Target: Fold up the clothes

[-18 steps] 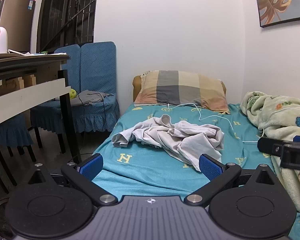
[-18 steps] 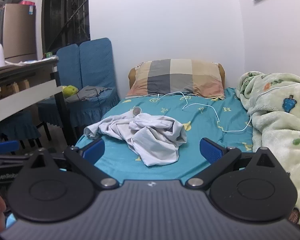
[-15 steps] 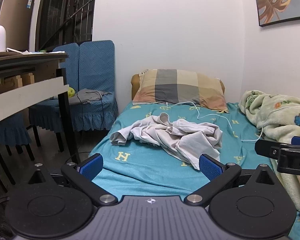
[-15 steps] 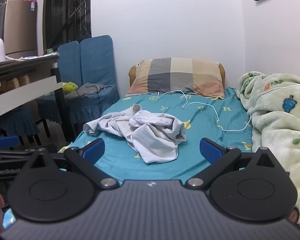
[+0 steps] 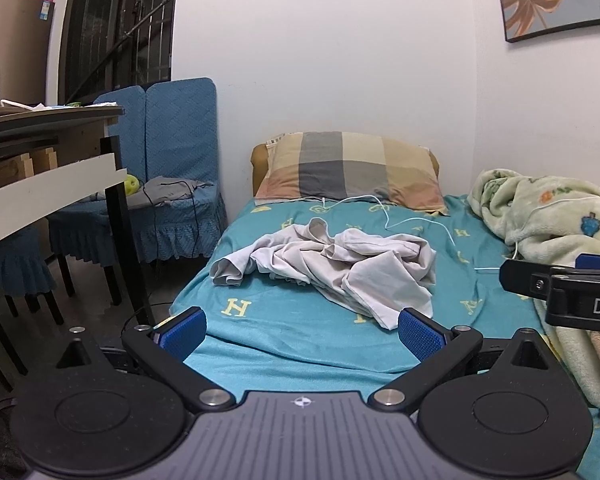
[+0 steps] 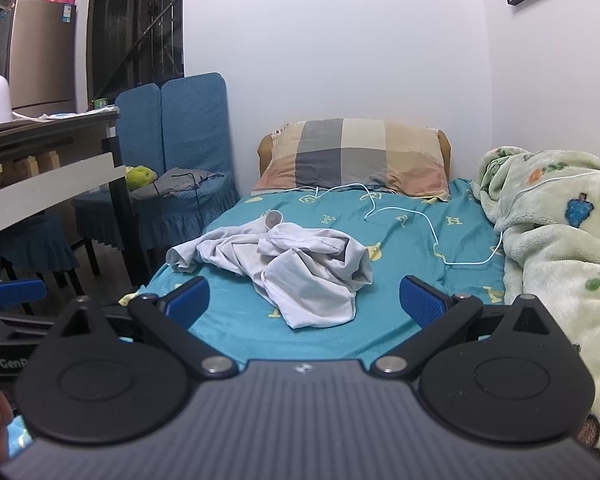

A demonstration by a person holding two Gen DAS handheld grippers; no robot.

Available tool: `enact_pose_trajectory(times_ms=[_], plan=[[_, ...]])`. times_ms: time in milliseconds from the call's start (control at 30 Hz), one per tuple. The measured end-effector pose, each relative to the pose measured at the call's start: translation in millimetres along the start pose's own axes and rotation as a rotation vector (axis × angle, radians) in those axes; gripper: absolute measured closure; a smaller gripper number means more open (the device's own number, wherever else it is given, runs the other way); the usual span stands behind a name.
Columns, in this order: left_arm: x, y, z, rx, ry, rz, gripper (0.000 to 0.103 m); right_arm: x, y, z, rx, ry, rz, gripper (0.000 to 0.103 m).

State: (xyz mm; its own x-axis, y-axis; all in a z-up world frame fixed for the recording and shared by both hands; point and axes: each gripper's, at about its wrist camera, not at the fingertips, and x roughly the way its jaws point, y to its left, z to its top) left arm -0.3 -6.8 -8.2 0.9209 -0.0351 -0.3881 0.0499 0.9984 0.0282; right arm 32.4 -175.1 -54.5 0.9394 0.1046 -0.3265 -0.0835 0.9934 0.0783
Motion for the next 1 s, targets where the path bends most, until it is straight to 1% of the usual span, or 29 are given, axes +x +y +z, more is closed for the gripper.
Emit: enact_pose_trajectory(times_ms=[333, 500, 667, 767, 867, 1000], plan=[[5, 0, -2, -0.013, 0.022, -0.011, 0.000, 3, -8, 2, 0.068, 0.017, -0.004, 0.000], [9, -3, -5, 0.003, 0.036, 0.002, 0.000, 2, -12, 3, 0.082, 0.009, -0.022, 0.000], [9, -1, -3, -0.004, 0.031, 0.005, 0.000, 3, -14, 0, 0.076, 0.007, -0.022, 0.000], [12, -1, 6, -0.008, 0.034, 0.021, 0.000, 0, -16, -1, 0.075, -0.008, -0.017, 0.000], [15, -5, 25, 0.003, -0.005, 0.017, 0.000, -2, -19, -3, 0.088, -0.025, -0.017, 0.000], [30, -10, 56, 0.024, -0.059, 0.007, 0.000, 3, -24, -4, 0.108, -0.025, -0.024, 0.000]])
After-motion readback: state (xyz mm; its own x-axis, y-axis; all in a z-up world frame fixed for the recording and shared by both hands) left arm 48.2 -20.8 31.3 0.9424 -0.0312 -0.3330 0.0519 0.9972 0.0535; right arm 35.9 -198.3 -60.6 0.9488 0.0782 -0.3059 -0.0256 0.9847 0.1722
